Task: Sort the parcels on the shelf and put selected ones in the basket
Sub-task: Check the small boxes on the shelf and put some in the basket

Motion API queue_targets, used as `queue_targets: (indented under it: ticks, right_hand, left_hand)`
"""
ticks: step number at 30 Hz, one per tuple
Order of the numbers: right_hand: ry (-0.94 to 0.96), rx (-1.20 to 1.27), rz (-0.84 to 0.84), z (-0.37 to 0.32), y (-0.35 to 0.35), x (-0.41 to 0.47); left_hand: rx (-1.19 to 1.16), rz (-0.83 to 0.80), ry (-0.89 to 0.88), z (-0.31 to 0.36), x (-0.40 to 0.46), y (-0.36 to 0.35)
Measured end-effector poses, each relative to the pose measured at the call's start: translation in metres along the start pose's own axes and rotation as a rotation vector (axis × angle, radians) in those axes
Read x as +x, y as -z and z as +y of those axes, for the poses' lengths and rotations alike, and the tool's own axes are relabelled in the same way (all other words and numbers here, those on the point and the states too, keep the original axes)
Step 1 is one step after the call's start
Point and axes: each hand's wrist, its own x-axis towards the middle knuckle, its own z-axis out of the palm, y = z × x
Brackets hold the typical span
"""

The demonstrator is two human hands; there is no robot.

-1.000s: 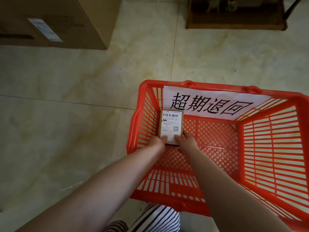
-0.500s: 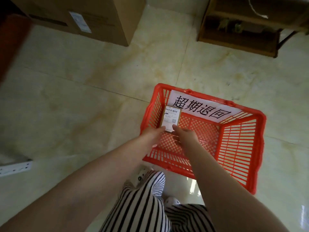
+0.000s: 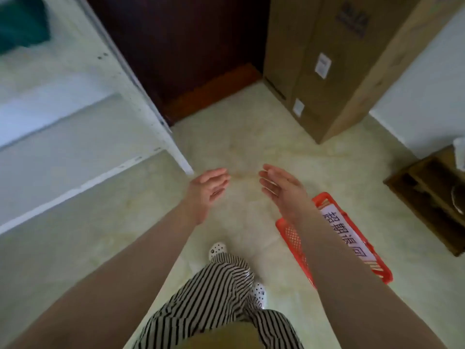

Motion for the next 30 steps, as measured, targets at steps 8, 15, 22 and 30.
queue_targets:
  ticks: [8, 15, 22, 30]
  right_hand:
    - [-0.064, -0.241, -0.328, 0.013, -0.233, -0.032]
    - [-0.074, -0.352, -0.527, 0.088, -0.448, -0.062]
    - [-0.143, -0.304, -0.628, 0.175, -0.669, -0.116]
    - [-0.210, -0.388, -0.690, 0.239, -0.857, -0.175]
  left_hand:
    - [-0.355, 0.288, -0.168, 0.057, -0.108, 0.177]
    - [-0.547, 0.474, -0.313, 0.085, -0.186, 0.374]
    - [-0.632, 0.603, -0.460, 0.133, -0.275, 0.569]
    - [-0.798, 0.742, -0.490, 0.183, -0.337, 0.720]
